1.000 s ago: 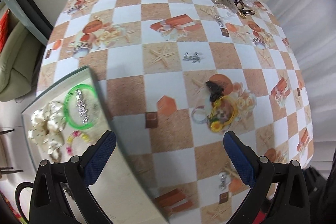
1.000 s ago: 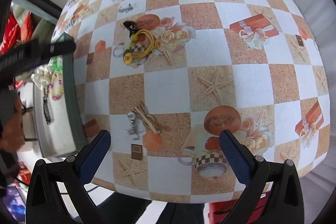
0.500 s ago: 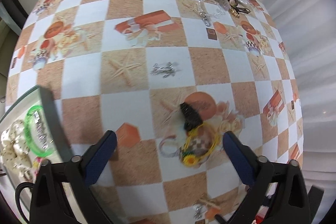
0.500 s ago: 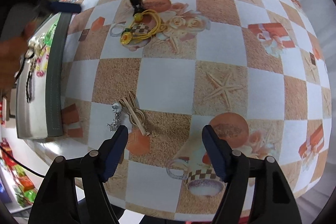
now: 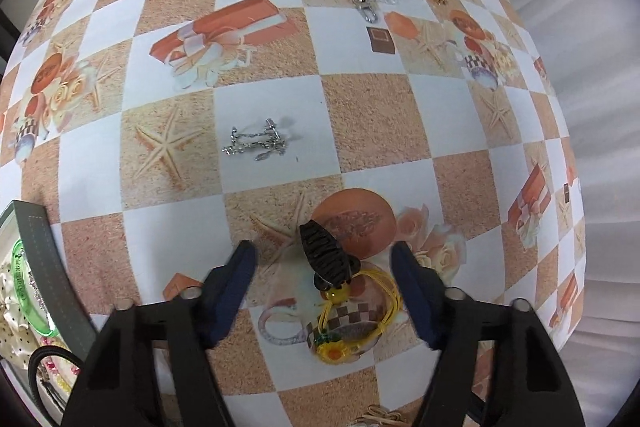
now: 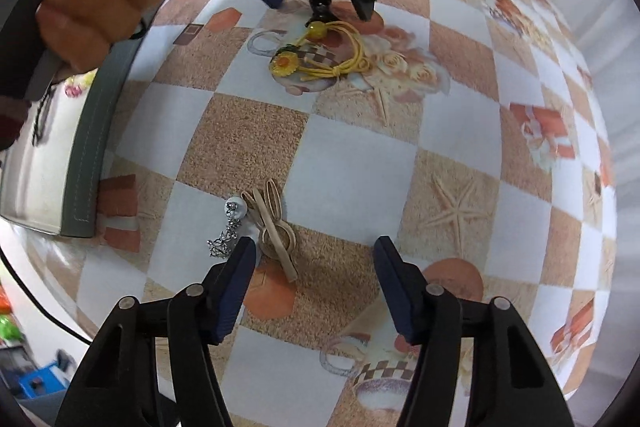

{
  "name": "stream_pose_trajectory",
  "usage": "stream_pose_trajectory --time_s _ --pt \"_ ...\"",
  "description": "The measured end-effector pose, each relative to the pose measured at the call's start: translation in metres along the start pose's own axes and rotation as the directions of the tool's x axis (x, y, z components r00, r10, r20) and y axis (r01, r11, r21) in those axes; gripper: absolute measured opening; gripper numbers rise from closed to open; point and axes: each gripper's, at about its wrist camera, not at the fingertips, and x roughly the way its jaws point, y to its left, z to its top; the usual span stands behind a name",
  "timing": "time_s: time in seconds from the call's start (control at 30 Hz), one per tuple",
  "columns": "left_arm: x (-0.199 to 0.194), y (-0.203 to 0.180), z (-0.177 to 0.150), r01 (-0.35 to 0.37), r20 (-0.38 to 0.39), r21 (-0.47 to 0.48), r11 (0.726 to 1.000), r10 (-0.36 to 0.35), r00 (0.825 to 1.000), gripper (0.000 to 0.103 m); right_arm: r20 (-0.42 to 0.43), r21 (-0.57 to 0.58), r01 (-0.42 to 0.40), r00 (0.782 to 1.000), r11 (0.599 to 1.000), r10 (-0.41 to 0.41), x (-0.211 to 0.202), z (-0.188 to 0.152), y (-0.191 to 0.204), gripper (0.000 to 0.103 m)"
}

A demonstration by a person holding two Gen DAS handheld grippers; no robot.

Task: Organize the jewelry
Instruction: 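Grasp the small black claw clip with the left gripper while the right gripper grasps the tan bow clip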

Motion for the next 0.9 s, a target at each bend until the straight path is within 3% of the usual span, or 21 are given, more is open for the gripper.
stream_pose_trajectory --time_s 0.1,0.27,0.33,0.4,0.43,0.67,0.9 --pt "0.000 -0.003 0.002 -0.008 0.010 0.013 1.000 0.008 1.000 0.067 0.008 -0.022 0.001 1.000 1.000 -0.001 -0.001 0.000 0.005 0.059" --pt "0.001 -0.006 0.006 -0.011 0.010 0.021 1.000 0.011 1.000 0.034 0.003 -0.032 -0.017 1.000 0.999 0.017 0.000 -0.001 0.018 0.049" --pt "0.001 -0.007 0.005 -0.010 0.013 0.030 0.999 0.010 1.000 0.023 0.007 -0.035 -0.014 1.000 0.999 0.015 -0.006 -0.003 0.010 0.036" --pt "-0.002 -0.009 0.003 -0.018 0.025 0.040 0.999 0.017 1.000 0.023 0.005 -0.036 -0.019 1.000 0.999 0.019 -0.007 -0.002 0.013 0.025" --pt "-0.004 -0.009 0.002 -0.017 0.030 0.043 0.999 0.016 0.999 0.023 0.004 -0.038 -0.021 1.000 0.999 0.021 -0.008 -0.001 0.013 0.008" --pt "-0.022 -0.009 -0.010 -0.014 0.068 0.057 0.998 0.010 0.998 0.023 0.002 0.076 -0.098 0.995 0.992 0.098 -0.016 0.006 -0.007 0.009" --pt "-0.047 -0.001 -0.027 -0.011 0.101 0.050 0.999 0.006 0.995 0.023 0.015 0.247 -0.193 0.981 0.950 0.195 -0.028 0.010 -0.044 0.009"
